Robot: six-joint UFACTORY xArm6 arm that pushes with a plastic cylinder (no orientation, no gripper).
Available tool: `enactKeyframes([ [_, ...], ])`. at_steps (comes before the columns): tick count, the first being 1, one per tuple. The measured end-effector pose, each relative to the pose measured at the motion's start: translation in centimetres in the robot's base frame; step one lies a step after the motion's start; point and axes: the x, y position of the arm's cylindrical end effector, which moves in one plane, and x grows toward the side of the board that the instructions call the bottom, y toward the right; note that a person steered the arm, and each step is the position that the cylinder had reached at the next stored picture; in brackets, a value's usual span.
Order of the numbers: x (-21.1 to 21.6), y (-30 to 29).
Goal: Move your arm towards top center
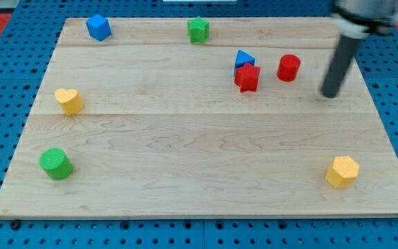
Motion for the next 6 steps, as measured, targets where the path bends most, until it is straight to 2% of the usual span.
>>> enactKeyframes([
  [1, -4.6, 0.1],
  [2, -4.3, -8.4],
  [3, -3.7, -12.0],
  [4, -6.6, -4.7],
  [5, -16.0, -4.8],
  [6, -18.3, -12.8],
])
